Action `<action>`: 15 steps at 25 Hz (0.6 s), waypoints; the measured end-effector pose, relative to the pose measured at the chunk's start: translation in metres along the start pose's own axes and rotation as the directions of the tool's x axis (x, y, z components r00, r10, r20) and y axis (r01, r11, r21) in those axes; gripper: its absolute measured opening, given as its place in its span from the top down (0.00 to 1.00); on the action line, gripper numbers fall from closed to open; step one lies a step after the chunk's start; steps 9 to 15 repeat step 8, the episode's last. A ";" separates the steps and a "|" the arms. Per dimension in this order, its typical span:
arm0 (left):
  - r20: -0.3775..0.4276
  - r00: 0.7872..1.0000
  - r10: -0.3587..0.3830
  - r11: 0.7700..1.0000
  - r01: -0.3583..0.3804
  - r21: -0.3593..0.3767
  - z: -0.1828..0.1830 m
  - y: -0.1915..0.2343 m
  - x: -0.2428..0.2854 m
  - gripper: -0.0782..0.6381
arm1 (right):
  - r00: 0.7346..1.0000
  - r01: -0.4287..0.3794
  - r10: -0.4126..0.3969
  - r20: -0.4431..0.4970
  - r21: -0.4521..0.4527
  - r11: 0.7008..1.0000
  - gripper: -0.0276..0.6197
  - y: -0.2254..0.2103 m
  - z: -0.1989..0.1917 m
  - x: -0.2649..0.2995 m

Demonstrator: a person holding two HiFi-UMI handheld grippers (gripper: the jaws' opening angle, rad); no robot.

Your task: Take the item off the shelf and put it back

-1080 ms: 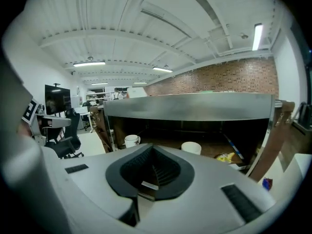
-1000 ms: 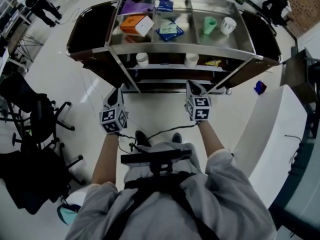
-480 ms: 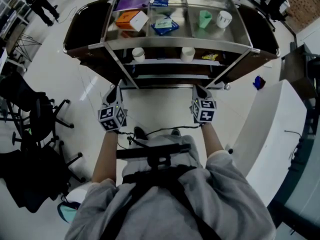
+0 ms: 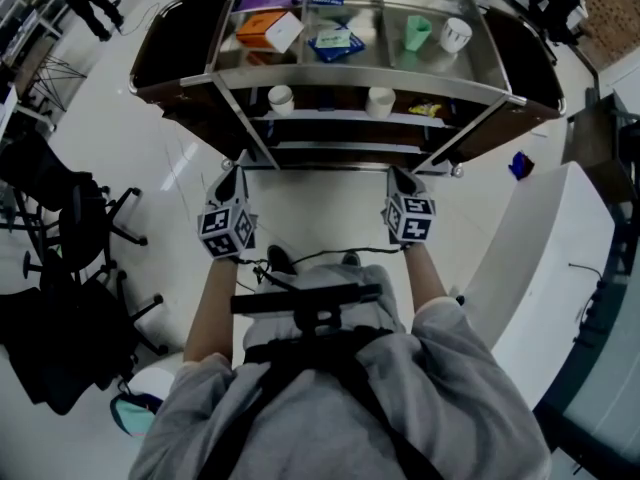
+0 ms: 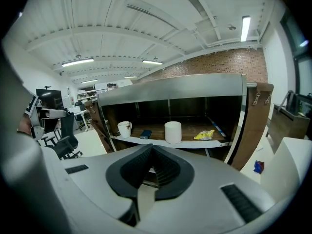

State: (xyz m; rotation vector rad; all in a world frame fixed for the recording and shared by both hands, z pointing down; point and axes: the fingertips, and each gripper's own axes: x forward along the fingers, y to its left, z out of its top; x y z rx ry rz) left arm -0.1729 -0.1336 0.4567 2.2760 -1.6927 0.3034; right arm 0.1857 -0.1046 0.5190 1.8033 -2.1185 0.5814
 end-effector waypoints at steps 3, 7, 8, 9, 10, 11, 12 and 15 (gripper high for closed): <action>-0.004 1.000 0.005 1.000 -0.005 -0.006 -0.005 -0.001 -0.004 0.88 | 1.000 -0.008 0.008 -0.005 -0.007 1.000 0.95 0.003 -0.003 0.000; -0.006 1.000 0.009 1.000 -0.009 -0.010 -0.009 -0.001 -0.008 0.88 | 1.000 -0.016 0.016 -0.010 -0.012 1.000 0.95 0.005 -0.005 -0.001; -0.007 1.000 0.009 1.000 -0.009 -0.011 -0.010 -0.001 -0.009 0.88 | 1.000 -0.017 0.017 -0.010 -0.013 1.000 0.95 0.006 -0.006 -0.001; -0.007 1.000 0.009 1.000 -0.009 -0.011 -0.010 -0.001 -0.009 0.88 | 1.000 -0.017 0.017 -0.010 -0.013 1.000 0.95 0.006 -0.006 -0.001; -0.007 1.000 0.009 1.000 -0.009 -0.011 -0.010 -0.001 -0.009 0.88 | 1.000 -0.017 0.017 -0.010 -0.013 1.000 0.95 0.006 -0.006 -0.001; -0.007 1.000 0.009 1.000 -0.009 -0.011 -0.010 -0.001 -0.009 0.88 | 1.000 -0.017 0.017 -0.010 -0.013 1.000 0.95 0.006 -0.006 -0.001; -0.007 1.000 0.009 1.000 -0.009 -0.011 -0.010 -0.001 -0.009 0.88 | 1.000 -0.017 0.017 -0.010 -0.013 1.000 0.95 0.006 -0.006 -0.001; -0.007 1.000 0.009 1.000 -0.009 -0.011 -0.010 -0.001 -0.009 0.88 | 1.000 -0.017 0.017 -0.010 -0.013 1.000 0.95 0.006 -0.006 -0.001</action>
